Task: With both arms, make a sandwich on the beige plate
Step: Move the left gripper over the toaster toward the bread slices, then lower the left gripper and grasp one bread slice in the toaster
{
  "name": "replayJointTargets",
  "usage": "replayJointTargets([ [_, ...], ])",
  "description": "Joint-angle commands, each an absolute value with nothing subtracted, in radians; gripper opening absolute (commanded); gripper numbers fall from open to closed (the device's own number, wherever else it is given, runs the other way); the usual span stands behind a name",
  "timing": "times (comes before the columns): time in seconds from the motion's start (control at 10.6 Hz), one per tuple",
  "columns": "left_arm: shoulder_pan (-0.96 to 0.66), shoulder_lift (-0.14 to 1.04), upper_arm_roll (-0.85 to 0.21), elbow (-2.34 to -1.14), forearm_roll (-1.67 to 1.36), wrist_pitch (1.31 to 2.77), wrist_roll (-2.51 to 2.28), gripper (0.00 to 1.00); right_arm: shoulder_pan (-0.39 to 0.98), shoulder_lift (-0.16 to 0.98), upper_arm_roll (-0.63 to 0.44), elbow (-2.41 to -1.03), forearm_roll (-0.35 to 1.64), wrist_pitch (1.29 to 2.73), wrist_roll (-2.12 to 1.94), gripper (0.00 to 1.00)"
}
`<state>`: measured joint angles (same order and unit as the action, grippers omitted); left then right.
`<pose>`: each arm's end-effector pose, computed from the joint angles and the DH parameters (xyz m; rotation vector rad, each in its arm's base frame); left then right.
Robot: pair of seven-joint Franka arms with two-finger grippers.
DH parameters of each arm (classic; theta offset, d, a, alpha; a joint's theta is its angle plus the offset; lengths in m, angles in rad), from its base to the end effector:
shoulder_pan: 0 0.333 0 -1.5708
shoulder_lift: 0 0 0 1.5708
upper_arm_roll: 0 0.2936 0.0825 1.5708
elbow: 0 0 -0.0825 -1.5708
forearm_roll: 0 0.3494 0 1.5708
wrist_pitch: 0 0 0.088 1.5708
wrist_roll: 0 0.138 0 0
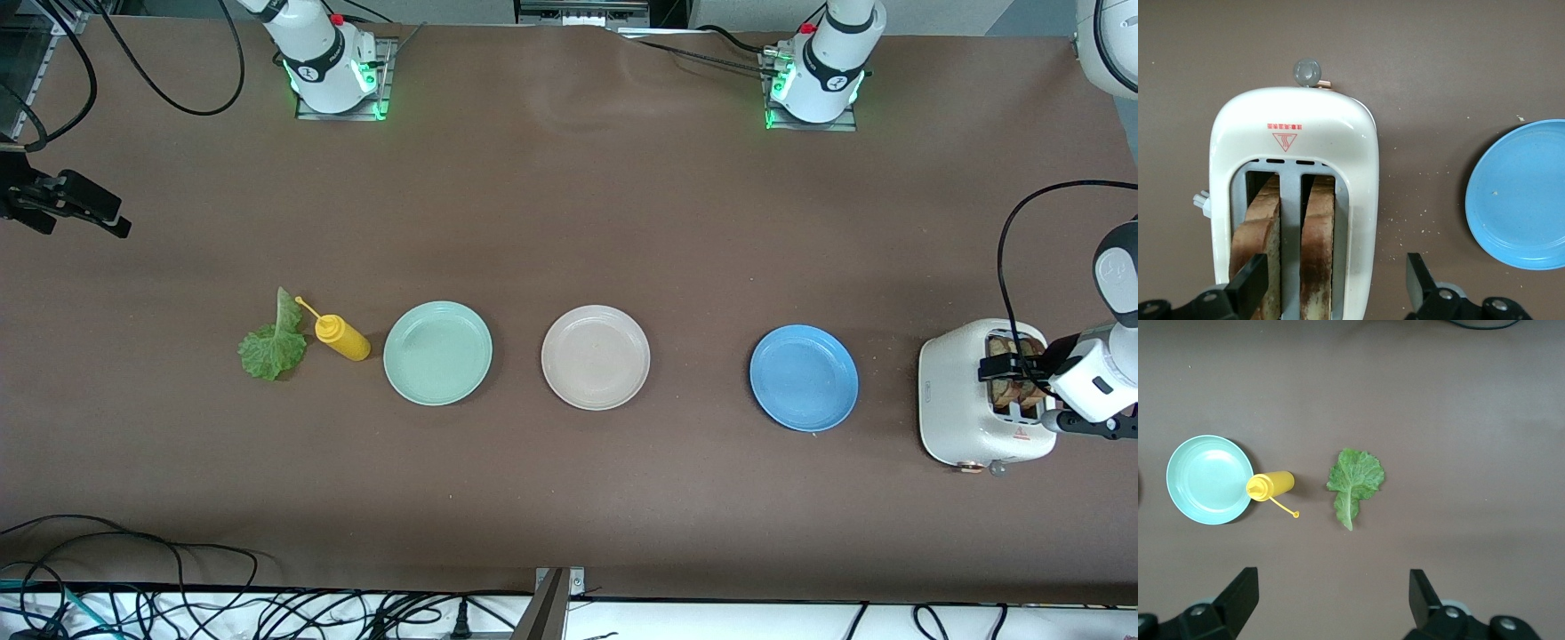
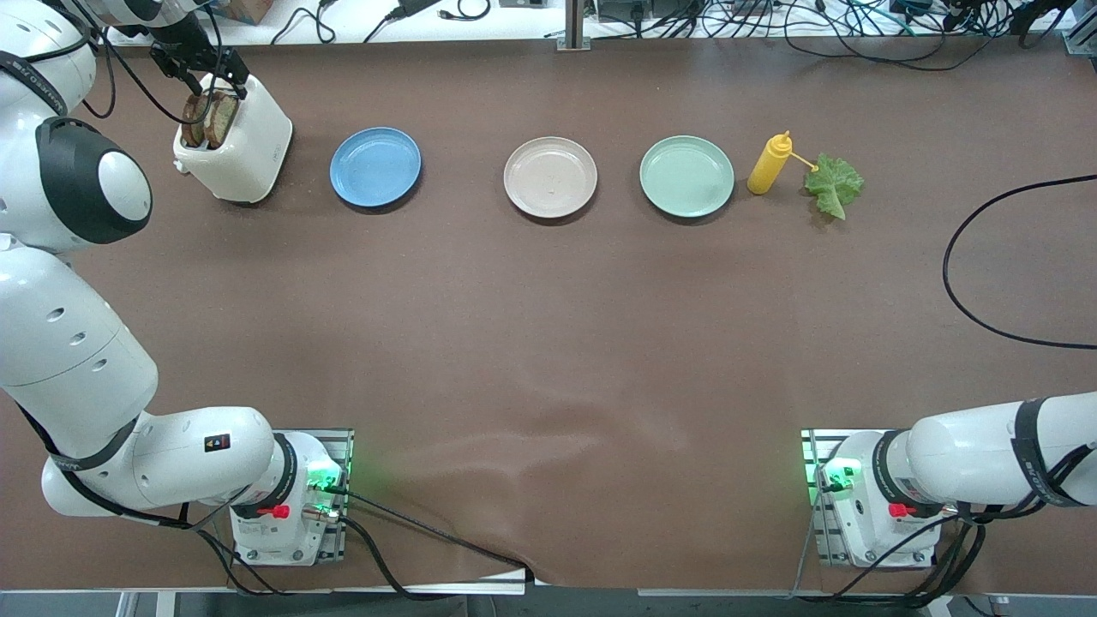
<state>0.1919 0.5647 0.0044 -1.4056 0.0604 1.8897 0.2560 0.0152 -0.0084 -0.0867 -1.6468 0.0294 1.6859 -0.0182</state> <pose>0.6437 0.1339 0.3325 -3.0964 0.1263 0.1423 0.5276 -0.0342 0.5524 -3.1116 0.0871 -0.0759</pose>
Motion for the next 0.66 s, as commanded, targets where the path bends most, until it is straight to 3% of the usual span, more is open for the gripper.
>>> replayJointTargets([
  [0.0, 0.198, 0.584, 0.002, -1.385, 0.072, 1.898, 0.258, 0.9, 0.012, -0.015, -0.094, -1.603, 0.037, 1.645, -0.037, 1.0],
  [0.28, 0.199, 0.591, 0.002, -1.393, 0.067, 1.898, 0.256, 0.83, 0.009, -0.017, -0.135, -1.56, 0.034, 1.583, -0.035, 1.0],
  [0.57, 0.198, 0.592, 0.0, -1.411, 0.071, 1.898, 0.256, 0.64, 0.009, -0.015, -0.133, -1.549, 0.043, 1.578, -0.031, 1.0],
])
